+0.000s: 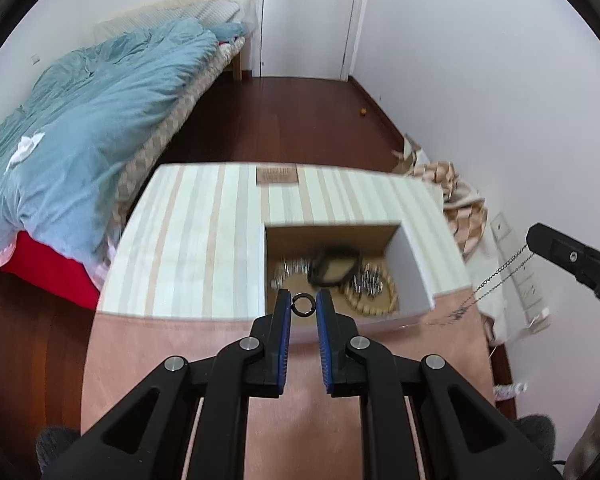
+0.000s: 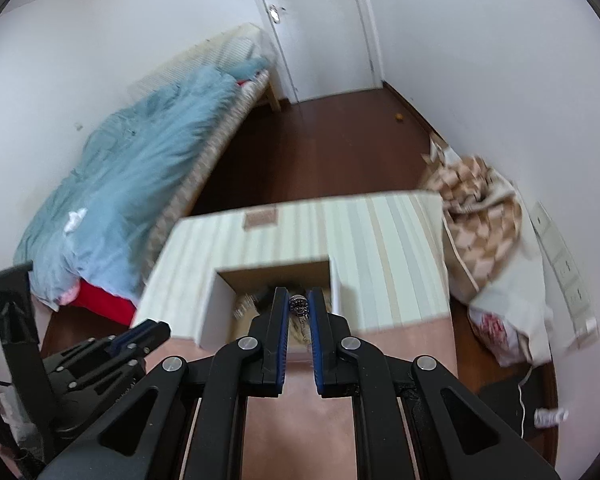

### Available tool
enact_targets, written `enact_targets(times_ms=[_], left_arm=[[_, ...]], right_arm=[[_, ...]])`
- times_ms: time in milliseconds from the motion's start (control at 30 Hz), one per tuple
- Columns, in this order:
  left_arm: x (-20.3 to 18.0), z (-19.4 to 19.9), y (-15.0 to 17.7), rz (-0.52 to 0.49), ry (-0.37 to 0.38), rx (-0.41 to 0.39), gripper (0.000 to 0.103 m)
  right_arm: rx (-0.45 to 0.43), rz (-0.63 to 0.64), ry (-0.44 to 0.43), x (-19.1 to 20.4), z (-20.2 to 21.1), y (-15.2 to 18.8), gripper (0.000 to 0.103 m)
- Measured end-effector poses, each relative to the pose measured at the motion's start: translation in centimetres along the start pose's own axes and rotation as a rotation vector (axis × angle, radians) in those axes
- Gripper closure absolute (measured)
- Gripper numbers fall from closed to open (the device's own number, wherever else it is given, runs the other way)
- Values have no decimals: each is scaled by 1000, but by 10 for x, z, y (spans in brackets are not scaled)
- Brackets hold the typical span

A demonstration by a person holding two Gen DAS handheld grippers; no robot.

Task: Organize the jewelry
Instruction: 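Grasp the silver chain necklace with the right tool while the left tool carries the ring toward the box, then lower the ring and necklace into the white box and open both tools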

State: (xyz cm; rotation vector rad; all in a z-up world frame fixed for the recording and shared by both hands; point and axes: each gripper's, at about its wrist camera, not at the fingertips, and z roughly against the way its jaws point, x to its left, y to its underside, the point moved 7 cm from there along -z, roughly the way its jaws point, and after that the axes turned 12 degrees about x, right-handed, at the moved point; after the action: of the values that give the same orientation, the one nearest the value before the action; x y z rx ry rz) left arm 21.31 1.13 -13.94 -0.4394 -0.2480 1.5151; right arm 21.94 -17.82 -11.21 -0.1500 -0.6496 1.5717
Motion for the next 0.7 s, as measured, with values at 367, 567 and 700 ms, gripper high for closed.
enact_targets(times_ms=[367,567,700], left_arm=[[17,-37,-45,27,52,94,93],[16,-78,-48,25,67,191,93],[13,-98,-45,16,73,247,93]], right_arm=[[104,84,32,18,-71,-65,93],[176,79,82,3,-121,-72,93],[180,71,66,1,-127,-76,93]])
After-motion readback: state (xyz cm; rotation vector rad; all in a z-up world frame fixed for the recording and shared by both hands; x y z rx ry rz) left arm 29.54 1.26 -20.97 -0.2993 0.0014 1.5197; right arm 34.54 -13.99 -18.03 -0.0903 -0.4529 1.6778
